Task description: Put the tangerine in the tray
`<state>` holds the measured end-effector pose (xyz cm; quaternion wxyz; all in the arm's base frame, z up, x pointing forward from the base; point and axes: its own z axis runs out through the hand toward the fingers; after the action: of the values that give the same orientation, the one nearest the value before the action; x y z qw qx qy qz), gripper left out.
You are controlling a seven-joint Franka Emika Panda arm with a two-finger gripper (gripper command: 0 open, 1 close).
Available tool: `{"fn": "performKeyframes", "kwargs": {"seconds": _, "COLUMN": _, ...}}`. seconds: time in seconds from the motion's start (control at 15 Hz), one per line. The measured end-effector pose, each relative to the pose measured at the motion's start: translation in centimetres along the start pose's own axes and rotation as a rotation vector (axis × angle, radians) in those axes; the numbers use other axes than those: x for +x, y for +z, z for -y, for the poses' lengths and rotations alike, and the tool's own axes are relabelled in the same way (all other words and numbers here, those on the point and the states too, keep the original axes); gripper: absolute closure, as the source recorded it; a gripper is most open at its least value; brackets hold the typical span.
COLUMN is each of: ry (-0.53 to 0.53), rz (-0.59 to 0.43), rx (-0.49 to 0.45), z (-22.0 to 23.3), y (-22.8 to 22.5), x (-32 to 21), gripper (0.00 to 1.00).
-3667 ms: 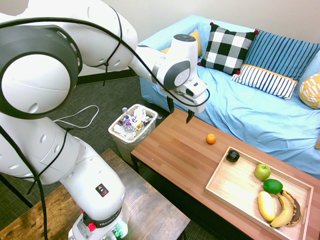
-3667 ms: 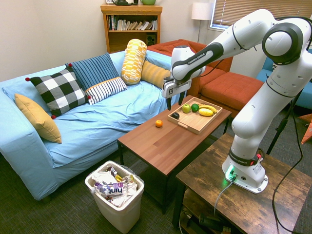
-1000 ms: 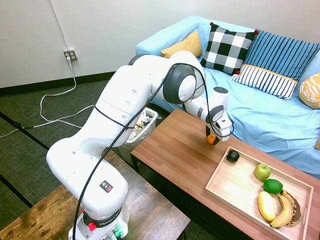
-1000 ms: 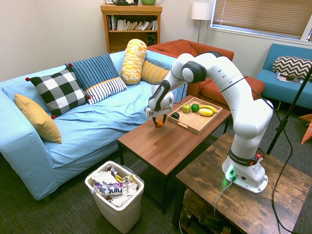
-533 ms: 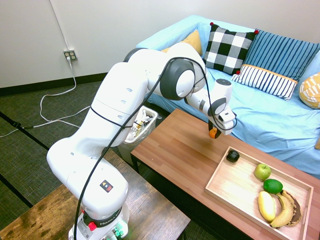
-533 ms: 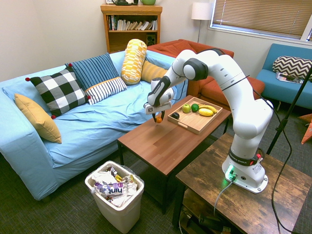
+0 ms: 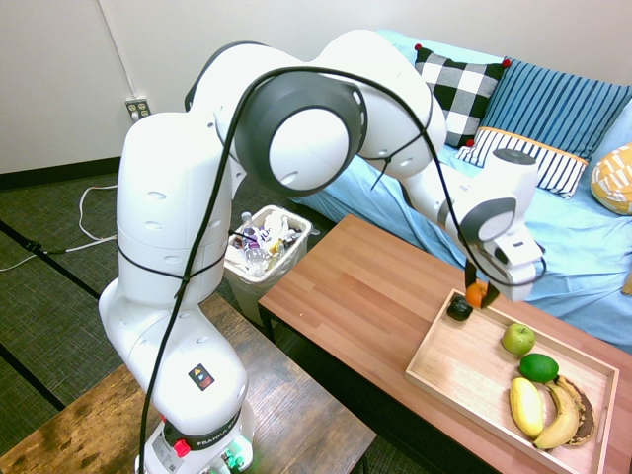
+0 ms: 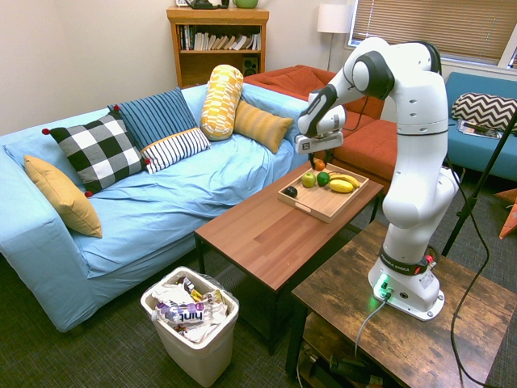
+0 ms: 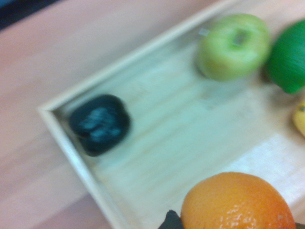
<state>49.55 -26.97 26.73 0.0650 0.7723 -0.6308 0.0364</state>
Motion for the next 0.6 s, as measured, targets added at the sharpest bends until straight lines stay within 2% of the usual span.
{"fn": "performKeyframes", "kwargs": {"seconds": 0.2, "ry": 0.059, "rz": 0.027, "rx": -0.028, "z": -3.6, "y": 4.7, "x": 0.4, "gripper": 1.0}}
{"fn": "performKeyframes", "kwargs": {"seconds": 0.6, "ry": 0.112, "rz": 0.056, "rx": -0.056, "z": -1.8, "y": 12.2, "x": -0.9, "gripper": 1.0}}
